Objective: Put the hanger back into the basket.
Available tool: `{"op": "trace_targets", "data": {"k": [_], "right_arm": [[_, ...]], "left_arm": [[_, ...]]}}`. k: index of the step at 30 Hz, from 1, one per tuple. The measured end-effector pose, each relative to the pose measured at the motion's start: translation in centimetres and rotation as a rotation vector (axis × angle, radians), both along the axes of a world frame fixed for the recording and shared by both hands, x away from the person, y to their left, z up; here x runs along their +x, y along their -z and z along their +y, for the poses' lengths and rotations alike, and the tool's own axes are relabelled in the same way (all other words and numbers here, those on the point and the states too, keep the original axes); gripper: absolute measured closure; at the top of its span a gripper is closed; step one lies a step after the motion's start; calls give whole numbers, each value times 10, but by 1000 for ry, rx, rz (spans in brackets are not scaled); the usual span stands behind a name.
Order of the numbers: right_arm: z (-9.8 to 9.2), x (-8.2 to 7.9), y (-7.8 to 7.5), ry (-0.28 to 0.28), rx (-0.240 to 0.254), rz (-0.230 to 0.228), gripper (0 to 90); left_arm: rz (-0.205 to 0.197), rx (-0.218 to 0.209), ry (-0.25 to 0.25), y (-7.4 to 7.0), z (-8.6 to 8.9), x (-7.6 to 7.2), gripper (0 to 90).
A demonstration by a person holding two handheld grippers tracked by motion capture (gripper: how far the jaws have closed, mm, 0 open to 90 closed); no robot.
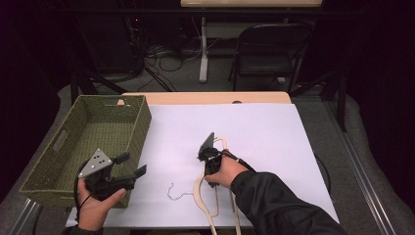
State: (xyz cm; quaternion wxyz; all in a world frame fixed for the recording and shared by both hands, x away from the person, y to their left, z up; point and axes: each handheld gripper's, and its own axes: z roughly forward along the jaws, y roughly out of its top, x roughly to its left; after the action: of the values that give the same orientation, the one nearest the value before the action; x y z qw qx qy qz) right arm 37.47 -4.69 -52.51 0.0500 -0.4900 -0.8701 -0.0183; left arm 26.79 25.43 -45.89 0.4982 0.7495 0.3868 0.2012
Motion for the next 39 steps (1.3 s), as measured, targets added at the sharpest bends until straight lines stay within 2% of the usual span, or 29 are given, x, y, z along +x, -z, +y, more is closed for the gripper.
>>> {"op": "trace_targets", "data": {"k": [6, 7, 9, 11, 12, 13, 14, 18, 22, 23, 30, 31, 33, 35, 36, 37, 39], "right_arm": [[0, 0, 0, 2, -2, 0, 746], [0, -1, 2, 14, 21, -27, 747], [0, -1, 2, 14, 19, -26, 749], [0, 0, 0, 8, 2, -6, 750], [0, 0, -1, 17, 15, 3, 751], [-1, -1, 1, 24, 30, -19, 752], [-1, -1, 1, 24, 33, -20, 753], [-1, 0, -1, 12, 8, 6, 760], [0, -2, 1, 25, 24, -4, 791], [0, -1, -1, 6, 12, 21, 802], [0, -3, -1, 1, 9, 26, 842], [1, -4, 1, 19, 34, 14, 845], [1, -4, 0, 3, 37, 10, 852], [1, -4, -2, -8, 30, 35, 857], [0, -4, -1, -10, 30, 24, 857], [0, -4, 1, 0, 51, 16, 858], [-1, -3, 0, -5, 47, 29, 859]], "left_arm": [[0, -1, 0, 0, 0, 0, 239], [-1, -1, 0, 0, 0, 0, 239], [0, -2, 0, 0, 0, 0, 239], [0, -1, -1, 0, 0, 0, 239], [-1, -2, -1, 0, 0, 0, 238], [0, -2, 0, 0, 0, 0, 239], [0, -3, 0, 0, 0, 0, 239], [0, -2, 0, 0, 0, 0, 239], [0, -4, -1, 0, 0, 1, 238], [1, -2, -1, 0, 0, 1, 239], [0, -2, 2, -1, 0, 0, 239], [-2, 0, 0, -1, -1, 0, 239], [-3, 0, 1, -1, -1, 0, 239], [-3, 4, 5, -1, -1, -1, 242], [-4, 3, 7, -1, -2, -1, 242], [-6, 3, 10, -1, -3, -1, 242], [-7, 4, 14, -1, -4, -2, 244]]}}
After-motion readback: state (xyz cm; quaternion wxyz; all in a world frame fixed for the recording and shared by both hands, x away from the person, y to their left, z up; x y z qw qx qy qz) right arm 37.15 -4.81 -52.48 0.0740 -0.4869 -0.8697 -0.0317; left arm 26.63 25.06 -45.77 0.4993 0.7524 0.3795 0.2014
